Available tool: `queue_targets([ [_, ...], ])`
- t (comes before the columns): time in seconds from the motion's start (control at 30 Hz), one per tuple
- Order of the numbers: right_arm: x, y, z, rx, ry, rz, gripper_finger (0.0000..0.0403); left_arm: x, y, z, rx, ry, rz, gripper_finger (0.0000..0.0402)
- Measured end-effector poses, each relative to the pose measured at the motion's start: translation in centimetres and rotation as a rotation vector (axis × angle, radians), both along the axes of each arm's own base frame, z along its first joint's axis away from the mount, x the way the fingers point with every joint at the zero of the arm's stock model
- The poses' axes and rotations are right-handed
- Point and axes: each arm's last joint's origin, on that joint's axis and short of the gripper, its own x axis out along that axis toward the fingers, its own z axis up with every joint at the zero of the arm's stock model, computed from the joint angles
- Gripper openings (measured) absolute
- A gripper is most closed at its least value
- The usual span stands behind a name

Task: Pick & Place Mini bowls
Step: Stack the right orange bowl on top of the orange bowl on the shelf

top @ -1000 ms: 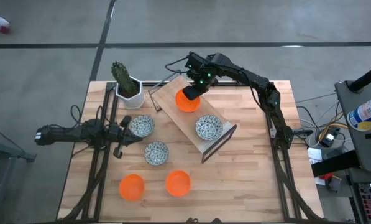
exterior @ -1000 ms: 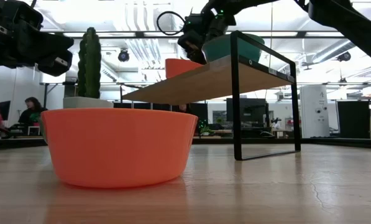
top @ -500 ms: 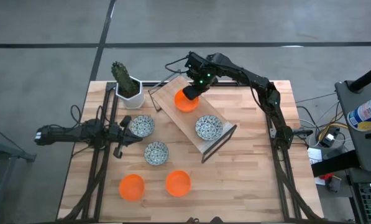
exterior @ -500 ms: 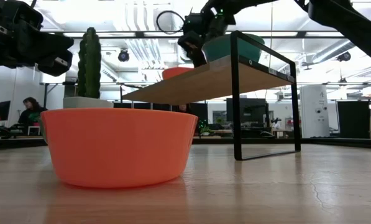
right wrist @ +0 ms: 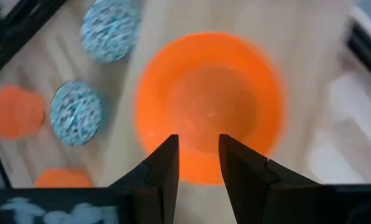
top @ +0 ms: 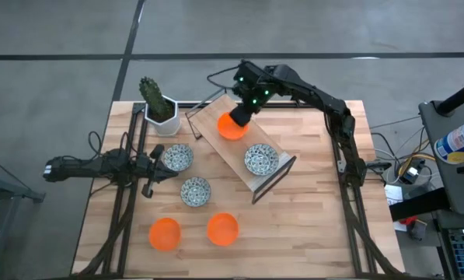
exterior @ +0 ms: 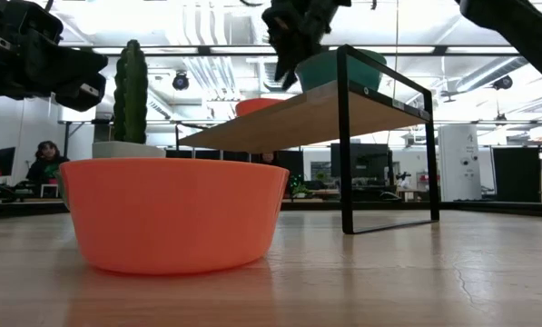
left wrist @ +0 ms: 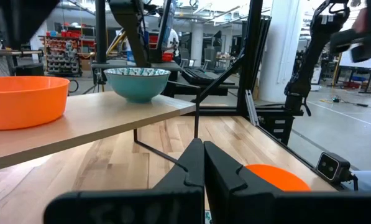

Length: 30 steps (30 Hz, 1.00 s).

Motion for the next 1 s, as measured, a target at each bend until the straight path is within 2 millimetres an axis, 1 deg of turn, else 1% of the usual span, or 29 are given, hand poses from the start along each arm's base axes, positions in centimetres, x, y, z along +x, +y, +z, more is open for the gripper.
queue_targets([
  [0.13, 1.0, 3.3, 0.4, -0.034, -0.016, 0.134, 0.0099, 0.0, 0.0, 0.0, 0.0, 0.0, 0.0, 0.0],
  [0.2, 1.5, 5.5, 0.6, -0.064, -0.024, 0.237, 0.0095, 0.0, 0.0, 0.0, 0.0, 0.0, 0.0, 0.0],
  [0.33, 2.5, 10.6, 0.6, -0.139, -0.047, 0.495, 0.0088, 0.0, 0.0, 0.0, 0.0, 0.0, 0.0, 0.0],
  [0.43, 2.9, 14.7, 0.6, -0.195, -0.069, 0.693, 0.0081, 0.0, 0.0, 0.0, 0.0, 0.0, 0.0, 0.0],
  [0.5, 3.0, 17.3, 0.5, -0.208, -0.079, 0.782, 0.0077, 0.0, 0.0, 0.0, 0.0, 0.0, 0.0, 0.0],
  [0.57, 3.2, 19.9, 0.1, -0.199, -0.084, 0.829, 0.0074, 0.0, 0.0, 0.0, 0.0, 0.0, 0.0, 0.0],
  [0.67, 3.5, 23.1, -0.5, -0.203, -0.097, 0.885, 0.0072, 0.0, 0.0, 0.0, 0.0, 0.0, 0.0, 0.0],
  [0.77, 3.8, 26.1, -1.3, -0.289, -0.085, 0.889, 0.0078, 0.0, 0.0, 0.0, 0.0, 0.0, 0.0, 0.0],
  [0.9, 3.9, 29.7, -3.2, -0.406, -0.031, 0.977, 0.01, 0.0, 0.0, 0.0, 0.0, 0.0, 0.0, 0.0],
  [1.0, 4.2, 31.7, -4.8, -0.441, 0.003, 1.004, 0.0126, 0.0, 0.0, 0.0, 0.0, 0.0, 0.0, 0.0],
])
